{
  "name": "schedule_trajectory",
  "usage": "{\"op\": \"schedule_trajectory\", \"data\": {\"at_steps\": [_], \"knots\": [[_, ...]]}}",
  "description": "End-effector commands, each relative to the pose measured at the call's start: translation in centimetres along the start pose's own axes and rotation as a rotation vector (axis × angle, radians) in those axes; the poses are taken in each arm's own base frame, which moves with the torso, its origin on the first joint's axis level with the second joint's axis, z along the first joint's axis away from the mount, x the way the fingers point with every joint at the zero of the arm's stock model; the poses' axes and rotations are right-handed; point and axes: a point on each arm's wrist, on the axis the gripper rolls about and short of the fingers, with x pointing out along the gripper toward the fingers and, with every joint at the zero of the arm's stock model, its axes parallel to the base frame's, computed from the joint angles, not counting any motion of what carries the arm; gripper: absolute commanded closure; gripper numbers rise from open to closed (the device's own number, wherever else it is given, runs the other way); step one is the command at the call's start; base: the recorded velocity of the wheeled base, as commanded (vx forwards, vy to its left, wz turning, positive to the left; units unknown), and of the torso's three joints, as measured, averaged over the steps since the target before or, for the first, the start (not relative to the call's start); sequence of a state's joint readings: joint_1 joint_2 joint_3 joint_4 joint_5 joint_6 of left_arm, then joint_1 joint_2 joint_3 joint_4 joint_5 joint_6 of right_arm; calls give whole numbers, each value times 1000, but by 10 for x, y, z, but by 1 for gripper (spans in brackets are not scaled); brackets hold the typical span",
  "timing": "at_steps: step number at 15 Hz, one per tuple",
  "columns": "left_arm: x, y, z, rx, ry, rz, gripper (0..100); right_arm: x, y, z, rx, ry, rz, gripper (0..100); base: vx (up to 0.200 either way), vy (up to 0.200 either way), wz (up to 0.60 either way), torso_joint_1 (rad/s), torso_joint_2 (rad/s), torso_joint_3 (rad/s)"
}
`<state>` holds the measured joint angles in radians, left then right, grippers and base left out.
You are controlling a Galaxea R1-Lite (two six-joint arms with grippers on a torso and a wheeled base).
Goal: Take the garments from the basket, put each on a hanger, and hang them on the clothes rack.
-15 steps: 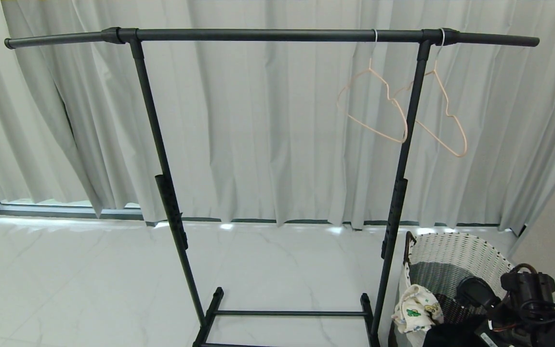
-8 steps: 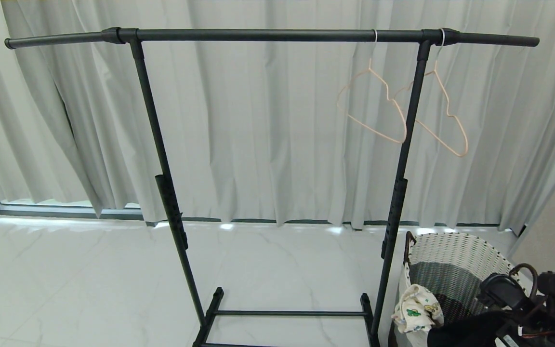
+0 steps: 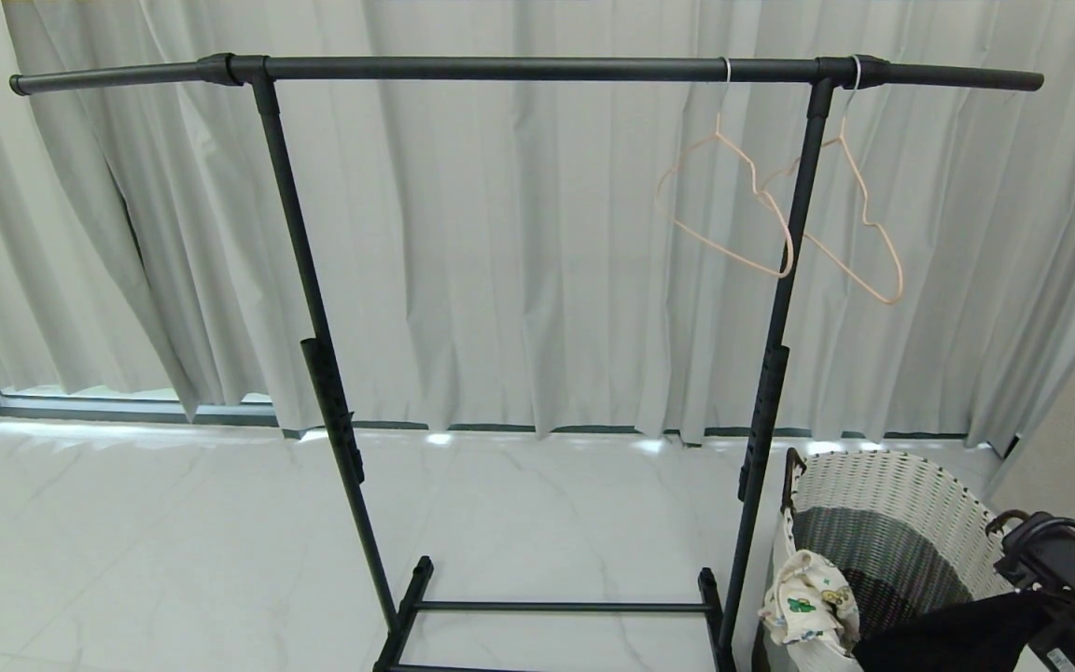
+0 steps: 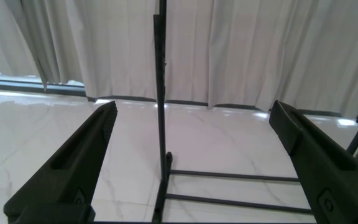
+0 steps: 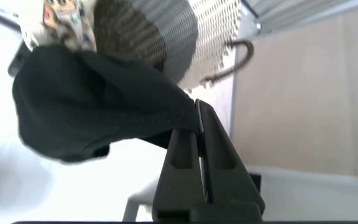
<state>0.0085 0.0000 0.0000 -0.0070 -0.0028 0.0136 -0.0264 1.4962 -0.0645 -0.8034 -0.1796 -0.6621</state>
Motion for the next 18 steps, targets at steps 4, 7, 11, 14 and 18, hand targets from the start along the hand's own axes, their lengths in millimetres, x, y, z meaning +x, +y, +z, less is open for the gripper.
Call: {"op": "schedule_trajectory", "data": {"at_steps": [4, 7, 11, 14, 18], "knots": [[0, 0, 0, 0, -1, -1, 0, -80, -51, 43, 10, -55, -52, 100, 0, 0, 0, 0, 0, 0], [0, 0, 0, 0, 1, 0, 0, -126, -65, 52, 12, -109, -67, 100, 0, 0, 0, 0, 0, 0], [0, 0, 0, 0, 1, 0, 0, -156, -77, 57, 38, -218, -153, 100, 0, 0, 0, 0, 0, 0], [0, 0, 0, 2, 1, -1, 0, -174, -93, 72, 57, -297, -209, 100, 0, 0, 0, 0, 0, 0], [0, 0, 0, 3, 1, -1, 0, -180, -91, 72, 58, -335, -195, 100, 0, 0, 0, 0, 0, 0]]}}
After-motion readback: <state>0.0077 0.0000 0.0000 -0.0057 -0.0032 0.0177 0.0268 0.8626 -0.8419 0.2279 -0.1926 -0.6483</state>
